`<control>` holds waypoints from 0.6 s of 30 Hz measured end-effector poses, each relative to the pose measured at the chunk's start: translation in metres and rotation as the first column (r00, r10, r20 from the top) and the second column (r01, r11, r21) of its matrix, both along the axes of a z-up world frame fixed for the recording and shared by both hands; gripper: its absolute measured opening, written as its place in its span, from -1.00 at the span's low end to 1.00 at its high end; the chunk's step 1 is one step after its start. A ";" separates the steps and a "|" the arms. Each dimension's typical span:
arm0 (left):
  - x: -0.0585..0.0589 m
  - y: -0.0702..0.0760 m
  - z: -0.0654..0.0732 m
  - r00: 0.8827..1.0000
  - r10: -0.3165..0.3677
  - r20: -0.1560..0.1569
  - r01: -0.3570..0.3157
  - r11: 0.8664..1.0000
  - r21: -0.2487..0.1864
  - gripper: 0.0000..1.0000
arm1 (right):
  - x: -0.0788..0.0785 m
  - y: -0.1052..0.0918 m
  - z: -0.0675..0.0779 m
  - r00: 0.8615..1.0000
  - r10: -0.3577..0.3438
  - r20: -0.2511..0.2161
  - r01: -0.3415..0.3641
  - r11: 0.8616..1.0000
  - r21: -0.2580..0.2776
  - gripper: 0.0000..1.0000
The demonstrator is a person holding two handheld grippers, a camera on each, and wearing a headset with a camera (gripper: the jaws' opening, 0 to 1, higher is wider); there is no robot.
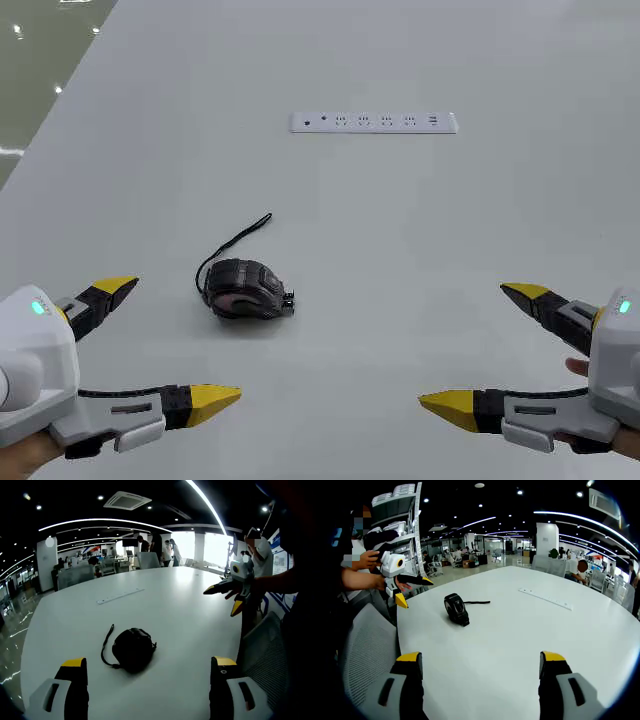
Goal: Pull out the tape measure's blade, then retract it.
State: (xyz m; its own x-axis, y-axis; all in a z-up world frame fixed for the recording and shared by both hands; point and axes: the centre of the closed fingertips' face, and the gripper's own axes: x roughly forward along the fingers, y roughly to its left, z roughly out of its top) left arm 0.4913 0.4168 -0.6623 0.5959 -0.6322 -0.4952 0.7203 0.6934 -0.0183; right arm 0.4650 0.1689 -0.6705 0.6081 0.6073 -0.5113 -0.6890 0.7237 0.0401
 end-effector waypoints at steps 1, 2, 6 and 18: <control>0.001 0.000 0.000 1.000 0.002 0.000 -0.002 1.000 0.002 1.00 | 0.001 0.000 0.000 1.000 0.000 0.001 0.000 1.000 -0.001 1.00; 0.001 0.000 -0.001 1.000 0.005 -0.002 -0.005 1.000 0.004 1.00 | 0.001 0.000 0.000 1.000 -0.001 0.001 0.001 1.000 -0.002 1.00; 0.004 -0.003 -0.003 1.000 0.004 -0.009 -0.003 1.000 0.006 1.00 | 0.003 0.003 0.000 1.000 0.003 0.002 -0.003 1.000 -0.003 1.00; 0.008 -0.008 0.000 1.000 -0.017 0.002 0.017 1.000 0.007 1.00 | 0.004 0.004 0.003 1.000 0.009 0.008 -0.008 1.000 -0.003 0.99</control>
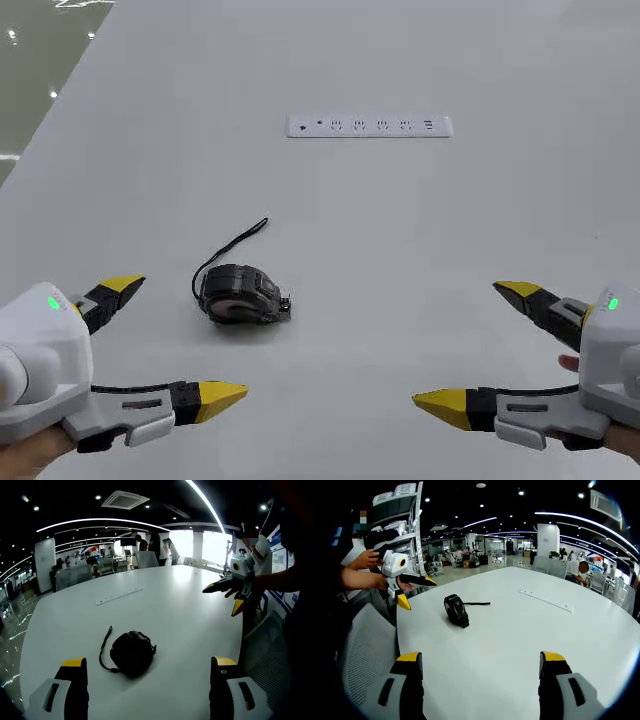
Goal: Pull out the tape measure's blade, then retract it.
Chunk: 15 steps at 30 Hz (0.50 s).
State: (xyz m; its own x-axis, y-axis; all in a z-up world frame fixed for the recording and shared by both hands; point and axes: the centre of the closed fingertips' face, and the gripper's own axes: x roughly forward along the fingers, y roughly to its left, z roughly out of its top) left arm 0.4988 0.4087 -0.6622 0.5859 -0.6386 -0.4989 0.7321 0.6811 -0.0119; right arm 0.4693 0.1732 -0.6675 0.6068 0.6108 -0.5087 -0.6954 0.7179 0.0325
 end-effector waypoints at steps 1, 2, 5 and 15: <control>0.000 -0.001 0.000 1.000 -0.008 0.001 0.008 1.000 0.005 1.00 | 0.000 0.000 0.001 1.000 0.002 0.001 -0.002 1.000 -0.002 0.99; 0.000 -0.001 0.000 1.000 -0.011 0.001 0.011 1.000 0.005 1.00 | -0.001 0.000 0.001 1.000 0.004 0.001 -0.004 1.000 -0.003 0.99; 0.001 -0.002 0.000 1.000 -0.015 0.003 0.015 1.000 0.009 1.00 | 0.000 -0.001 0.001 1.000 0.009 0.001 -0.009 1.000 -0.003 0.99; 0.005 -0.004 -0.001 0.999 -0.047 0.003 0.046 0.998 0.036 1.00 | 0.004 0.003 0.003 0.998 0.060 0.021 -0.060 0.998 -0.021 0.92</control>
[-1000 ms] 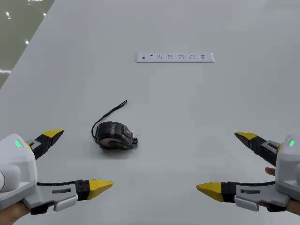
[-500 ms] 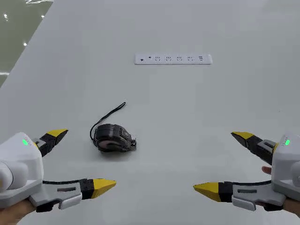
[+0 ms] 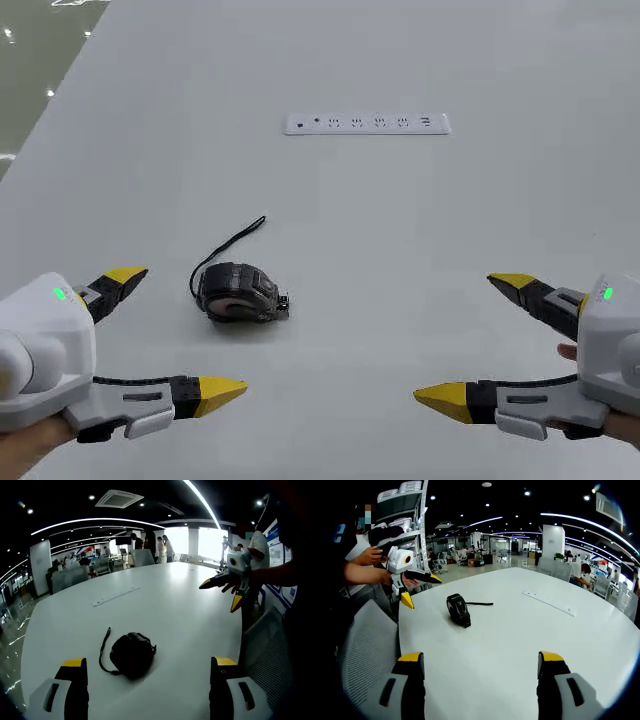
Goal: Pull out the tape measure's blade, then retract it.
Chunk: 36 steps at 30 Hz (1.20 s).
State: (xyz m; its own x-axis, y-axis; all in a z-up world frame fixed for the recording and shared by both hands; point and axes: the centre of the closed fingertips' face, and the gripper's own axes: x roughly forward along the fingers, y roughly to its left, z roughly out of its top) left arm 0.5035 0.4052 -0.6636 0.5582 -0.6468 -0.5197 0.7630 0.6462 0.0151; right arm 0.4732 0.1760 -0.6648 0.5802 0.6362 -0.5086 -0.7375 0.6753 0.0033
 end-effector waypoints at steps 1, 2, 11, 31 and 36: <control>0.001 0.000 0.000 1.000 -0.003 0.000 0.003 1.000 0.001 0.99 | 0.001 0.001 0.001 1.000 0.003 0.003 -0.003 1.000 0.000 0.91; 0.001 0.000 0.000 1.000 -0.006 -0.001 0.006 1.000 0.003 0.99 | 0.001 0.001 0.001 1.000 0.006 0.002 -0.006 1.000 0.002 0.90; 0.010 0.000 -0.002 0.999 -0.042 -0.006 0.042 0.999 0.027 0.94 | 0.009 0.007 0.002 0.998 0.065 0.006 -0.065 0.998 -0.013 0.81; 0.033 -0.006 -0.014 0.989 -0.145 -0.033 0.148 0.985 0.091 0.66 | 0.037 0.034 -0.002 0.977 0.211 0.034 -0.210 0.977 -0.022 0.47; 0.037 -0.008 -0.020 0.981 -0.190 -0.039 0.193 0.973 0.127 0.52 | 0.043 0.044 -0.006 0.965 0.258 0.037 -0.257 0.966 -0.030 0.34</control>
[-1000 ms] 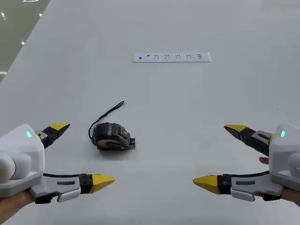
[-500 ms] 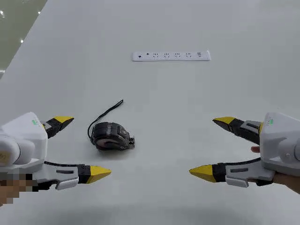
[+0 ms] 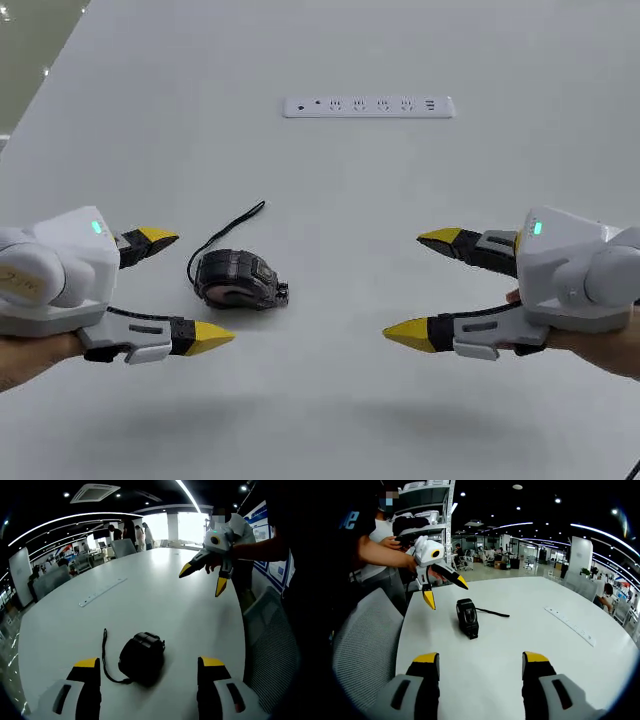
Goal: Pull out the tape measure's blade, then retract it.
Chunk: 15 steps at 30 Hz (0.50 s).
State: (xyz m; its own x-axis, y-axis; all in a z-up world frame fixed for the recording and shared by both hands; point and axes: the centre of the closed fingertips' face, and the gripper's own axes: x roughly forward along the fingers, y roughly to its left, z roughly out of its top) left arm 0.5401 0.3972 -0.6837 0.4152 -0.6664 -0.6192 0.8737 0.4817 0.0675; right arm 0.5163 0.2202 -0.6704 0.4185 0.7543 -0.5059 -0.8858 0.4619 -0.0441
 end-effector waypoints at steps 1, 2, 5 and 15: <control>0.002 0.000 -0.002 1.000 -0.011 -0.001 0.011 1.000 0.014 0.50 | 0.002 0.003 -0.001 1.000 0.012 0.004 -0.012 1.000 -0.005 0.33; 0.003 0.000 -0.003 1.000 -0.018 -0.002 0.018 1.000 0.019 0.48 | 0.003 0.004 -0.002 1.000 0.023 0.006 -0.023 1.000 -0.009 0.31; 0.006 -0.002 -0.005 0.999 -0.046 -0.009 0.046 0.998 0.040 0.40 | 0.008 0.011 -0.005 0.999 0.044 0.005 -0.044 0.999 -0.017 0.27; 0.013 -0.005 -0.017 0.991 -0.130 -0.028 0.133 0.983 0.126 0.23 | 0.021 0.035 -0.014 0.992 0.129 0.005 -0.128 0.991 -0.043 0.13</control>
State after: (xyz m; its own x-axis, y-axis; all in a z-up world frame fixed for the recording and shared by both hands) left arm 0.5535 0.3917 -0.7005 0.3159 -0.6293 -0.7100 0.9308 0.3508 0.1032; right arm 0.5376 0.2554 -0.6846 0.3234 0.7800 -0.5357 -0.9373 0.3419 -0.0679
